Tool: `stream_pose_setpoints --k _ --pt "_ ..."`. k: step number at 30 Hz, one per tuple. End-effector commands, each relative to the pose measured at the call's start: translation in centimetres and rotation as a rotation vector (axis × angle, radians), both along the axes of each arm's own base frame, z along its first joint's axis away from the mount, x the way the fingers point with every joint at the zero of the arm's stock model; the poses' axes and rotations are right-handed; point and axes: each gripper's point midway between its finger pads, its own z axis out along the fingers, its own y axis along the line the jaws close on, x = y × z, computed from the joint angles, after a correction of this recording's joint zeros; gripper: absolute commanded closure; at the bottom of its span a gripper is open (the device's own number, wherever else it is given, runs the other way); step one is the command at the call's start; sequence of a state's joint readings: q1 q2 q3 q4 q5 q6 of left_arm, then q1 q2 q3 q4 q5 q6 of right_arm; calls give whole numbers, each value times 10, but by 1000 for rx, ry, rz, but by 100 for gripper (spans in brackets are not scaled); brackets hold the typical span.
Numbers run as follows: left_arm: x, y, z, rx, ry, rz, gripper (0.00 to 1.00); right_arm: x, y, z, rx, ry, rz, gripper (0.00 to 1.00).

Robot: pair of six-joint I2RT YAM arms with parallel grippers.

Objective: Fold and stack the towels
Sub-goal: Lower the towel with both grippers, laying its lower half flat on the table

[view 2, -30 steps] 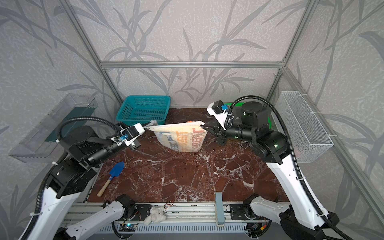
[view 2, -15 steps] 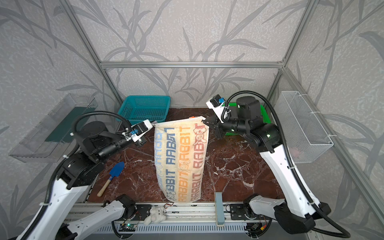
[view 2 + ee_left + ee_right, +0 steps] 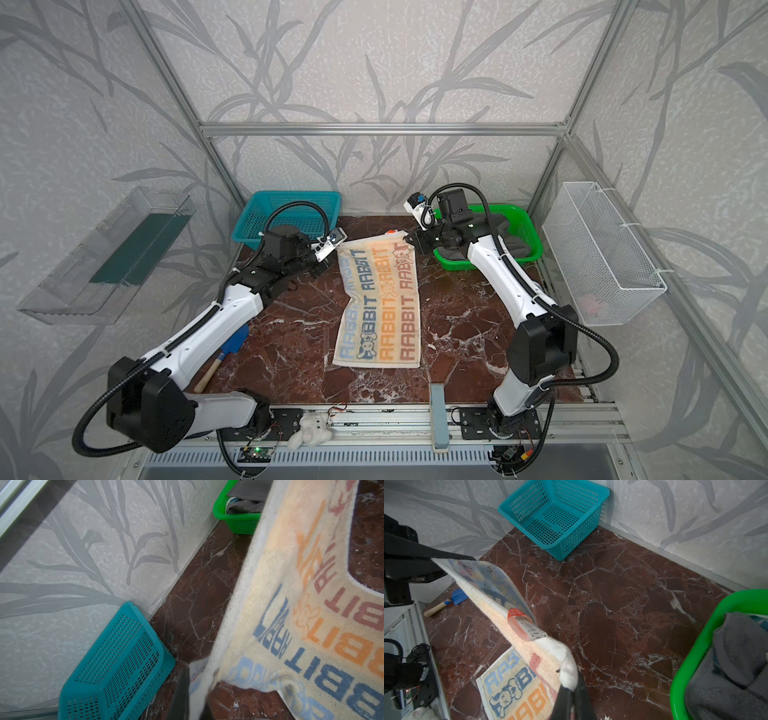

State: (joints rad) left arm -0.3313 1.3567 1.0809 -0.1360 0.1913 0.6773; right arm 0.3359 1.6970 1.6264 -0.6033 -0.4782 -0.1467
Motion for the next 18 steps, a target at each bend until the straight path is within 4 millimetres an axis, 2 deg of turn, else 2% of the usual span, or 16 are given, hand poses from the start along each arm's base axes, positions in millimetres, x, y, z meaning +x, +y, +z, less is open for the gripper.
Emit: stream_pose_setpoints --k 1,5,8,11,13,15,18 --pt "23 -1 2 -33 -52 8 100 25 -6 -11 -31 -76 -6 100" --pt "31 -5 -26 -21 -6 -1 100 25 -1 -41 -41 -61 45 100" --pt "27 -6 -47 -23 35 -2 100 19 -1 -69 -50 -21 59 100" --pt "15 -10 -57 -57 70 -8 100 6 -1 -92 -49 48 84 100" --pt "6 -11 -58 -54 66 -9 100 -1 -3 -100 -56 74 85 100" --pt "2 -6 -50 -47 44 8 100 -4 -5 -101 -61 69 79 100" --pt "0 -3 -26 -13 7 2 100 -9 -2 -80 -40 36 116 100"
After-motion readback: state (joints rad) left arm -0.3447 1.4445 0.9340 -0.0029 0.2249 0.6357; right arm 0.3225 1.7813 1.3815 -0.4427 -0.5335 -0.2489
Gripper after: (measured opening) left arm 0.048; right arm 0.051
